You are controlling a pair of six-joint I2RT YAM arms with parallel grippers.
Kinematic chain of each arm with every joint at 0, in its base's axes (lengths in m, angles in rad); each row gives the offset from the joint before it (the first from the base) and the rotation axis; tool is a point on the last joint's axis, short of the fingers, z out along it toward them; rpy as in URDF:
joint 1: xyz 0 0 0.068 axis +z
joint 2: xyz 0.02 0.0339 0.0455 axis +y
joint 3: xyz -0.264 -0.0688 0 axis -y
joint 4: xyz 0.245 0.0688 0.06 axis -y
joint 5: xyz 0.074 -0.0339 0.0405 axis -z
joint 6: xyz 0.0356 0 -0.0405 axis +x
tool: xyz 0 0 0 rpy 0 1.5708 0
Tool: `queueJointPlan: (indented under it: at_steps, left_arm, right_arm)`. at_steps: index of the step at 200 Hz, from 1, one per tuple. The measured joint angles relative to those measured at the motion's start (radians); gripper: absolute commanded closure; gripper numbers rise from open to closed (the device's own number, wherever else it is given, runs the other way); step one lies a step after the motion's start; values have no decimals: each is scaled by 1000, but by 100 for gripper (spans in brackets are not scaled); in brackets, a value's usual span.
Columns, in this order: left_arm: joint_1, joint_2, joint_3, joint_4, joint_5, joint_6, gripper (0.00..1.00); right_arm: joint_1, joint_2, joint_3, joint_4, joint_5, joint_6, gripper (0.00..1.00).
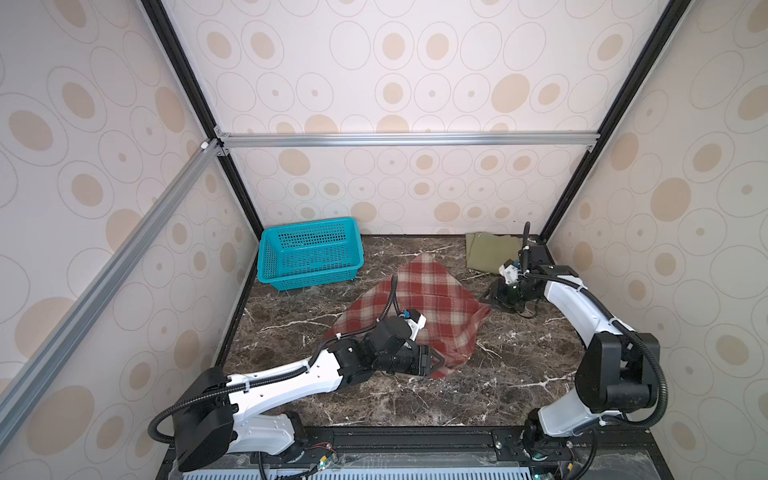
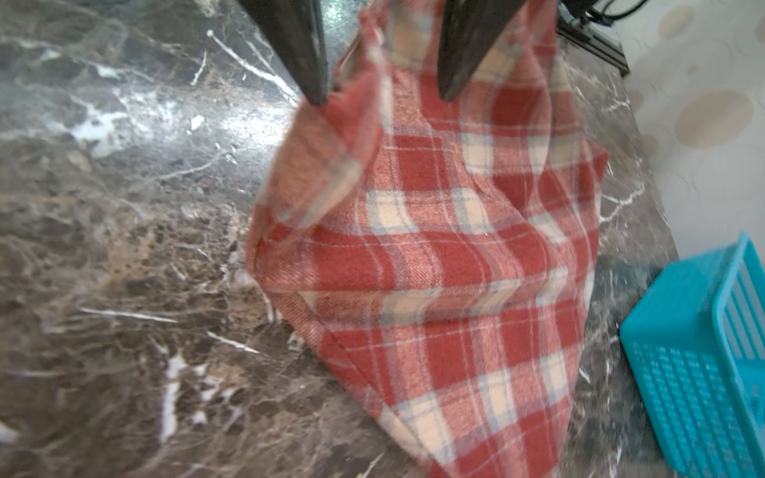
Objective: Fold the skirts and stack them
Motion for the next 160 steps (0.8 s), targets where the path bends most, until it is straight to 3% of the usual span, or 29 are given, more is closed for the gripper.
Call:
queueJointPlan:
  at_steps: [44, 73, 116, 160]
  left_arm:
    - [37, -85, 46, -99, -52, 42, 39]
    - [121, -58, 20, -110, -79, 51, 41]
    - [299, -44, -172, -88, -101, 38, 42]
    - [389, -48, -247, -82, -114, 32, 42]
  right_arm:
    - [10, -100, -38, 43, 2, 31, 51]
    - [47, -92, -134, 128, -18, 95, 76]
    - [50, 18, -243, 206, 2, 174, 99]
    - [47, 122, -227, 251, 84, 211, 100]
